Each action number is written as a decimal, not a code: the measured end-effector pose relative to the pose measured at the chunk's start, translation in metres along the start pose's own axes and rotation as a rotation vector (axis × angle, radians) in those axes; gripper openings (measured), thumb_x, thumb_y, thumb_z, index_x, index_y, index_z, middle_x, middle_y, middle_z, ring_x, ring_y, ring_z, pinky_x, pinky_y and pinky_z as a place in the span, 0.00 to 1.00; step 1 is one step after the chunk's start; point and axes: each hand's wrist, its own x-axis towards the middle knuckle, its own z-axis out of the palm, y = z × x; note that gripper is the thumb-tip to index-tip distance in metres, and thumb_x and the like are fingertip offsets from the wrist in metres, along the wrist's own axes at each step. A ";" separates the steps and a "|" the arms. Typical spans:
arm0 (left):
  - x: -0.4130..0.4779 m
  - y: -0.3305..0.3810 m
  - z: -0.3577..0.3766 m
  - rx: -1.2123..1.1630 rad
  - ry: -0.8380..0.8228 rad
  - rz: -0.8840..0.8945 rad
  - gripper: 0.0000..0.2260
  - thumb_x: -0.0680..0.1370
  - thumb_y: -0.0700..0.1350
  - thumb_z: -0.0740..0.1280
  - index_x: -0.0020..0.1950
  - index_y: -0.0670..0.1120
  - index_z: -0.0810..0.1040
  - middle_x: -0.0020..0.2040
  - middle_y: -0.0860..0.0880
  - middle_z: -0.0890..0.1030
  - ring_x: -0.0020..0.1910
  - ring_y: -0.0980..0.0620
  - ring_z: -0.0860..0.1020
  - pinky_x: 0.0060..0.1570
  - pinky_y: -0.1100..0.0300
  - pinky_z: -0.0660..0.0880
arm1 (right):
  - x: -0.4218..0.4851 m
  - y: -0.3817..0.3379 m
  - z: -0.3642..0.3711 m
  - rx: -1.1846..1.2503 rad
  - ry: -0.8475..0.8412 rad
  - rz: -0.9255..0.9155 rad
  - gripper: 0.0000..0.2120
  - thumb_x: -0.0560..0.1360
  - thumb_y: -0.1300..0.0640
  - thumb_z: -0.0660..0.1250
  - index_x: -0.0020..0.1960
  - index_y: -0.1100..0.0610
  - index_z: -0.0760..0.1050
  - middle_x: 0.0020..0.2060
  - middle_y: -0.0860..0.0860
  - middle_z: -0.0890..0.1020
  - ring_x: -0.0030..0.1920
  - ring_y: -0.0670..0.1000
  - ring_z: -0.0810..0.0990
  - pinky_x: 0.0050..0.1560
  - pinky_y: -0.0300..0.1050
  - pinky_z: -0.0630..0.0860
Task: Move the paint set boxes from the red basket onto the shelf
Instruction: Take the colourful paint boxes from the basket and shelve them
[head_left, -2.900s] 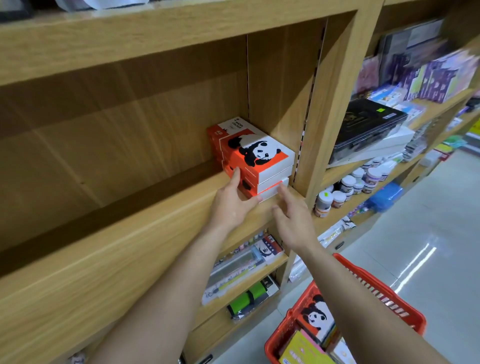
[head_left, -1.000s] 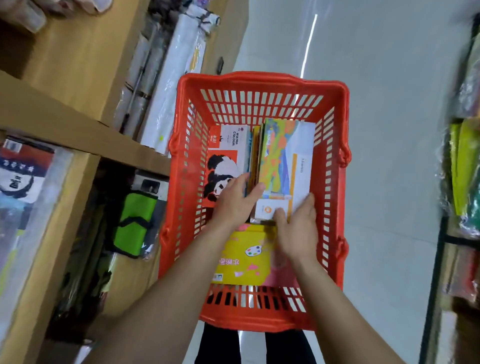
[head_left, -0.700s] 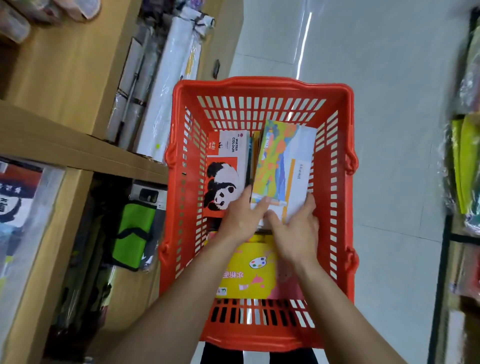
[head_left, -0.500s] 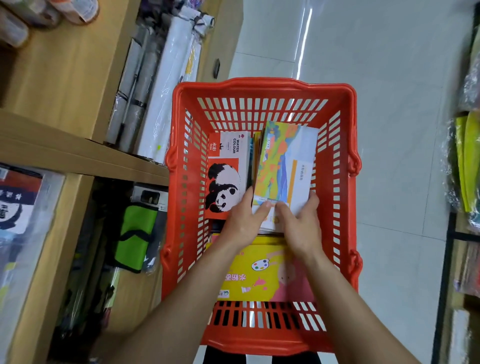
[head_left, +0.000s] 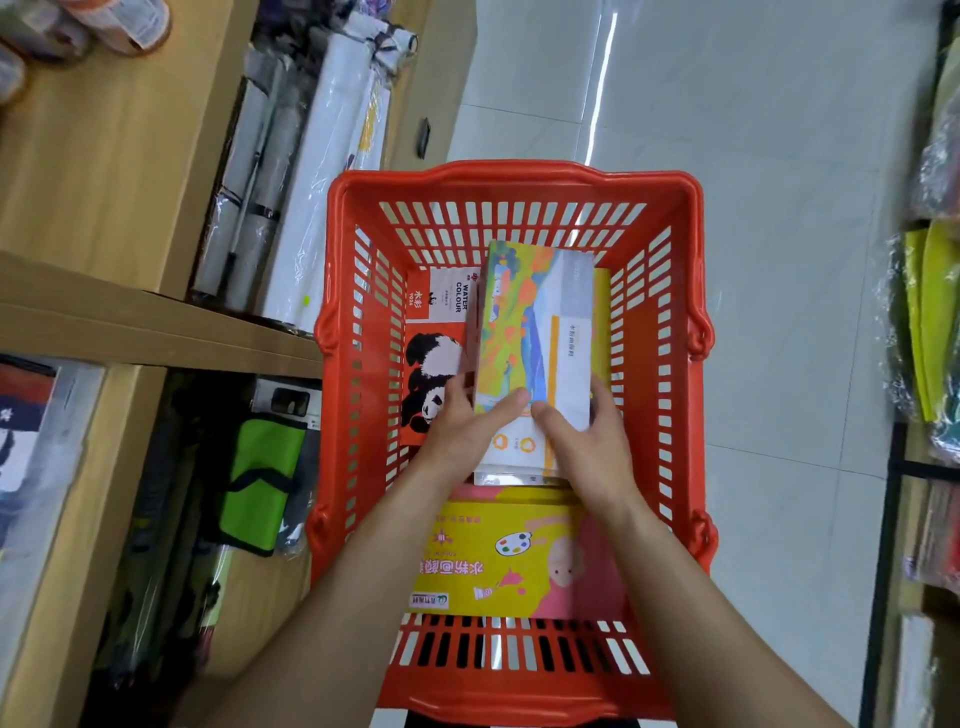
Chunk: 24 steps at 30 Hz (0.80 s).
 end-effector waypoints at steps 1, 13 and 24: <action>-0.002 0.001 0.000 0.007 0.014 -0.003 0.41 0.59 0.65 0.78 0.68 0.55 0.71 0.53 0.58 0.86 0.51 0.54 0.85 0.57 0.47 0.81 | 0.000 0.000 0.000 0.018 -0.008 -0.003 0.23 0.70 0.49 0.74 0.64 0.46 0.76 0.56 0.45 0.86 0.53 0.45 0.86 0.54 0.46 0.83; -0.142 0.051 -0.026 -0.238 0.083 0.190 0.25 0.71 0.46 0.78 0.67 0.50 0.75 0.55 0.47 0.86 0.49 0.46 0.86 0.41 0.57 0.82 | -0.069 -0.075 -0.013 0.283 -0.404 0.134 0.30 0.74 0.47 0.72 0.75 0.51 0.71 0.64 0.54 0.83 0.60 0.57 0.85 0.63 0.61 0.79; -0.357 0.111 -0.054 -0.256 0.310 0.353 0.30 0.64 0.64 0.79 0.63 0.62 0.76 0.58 0.52 0.85 0.55 0.45 0.85 0.53 0.42 0.81 | -0.221 -0.216 -0.028 0.110 -0.623 -0.355 0.20 0.76 0.50 0.70 0.67 0.45 0.75 0.58 0.43 0.86 0.55 0.49 0.87 0.49 0.46 0.85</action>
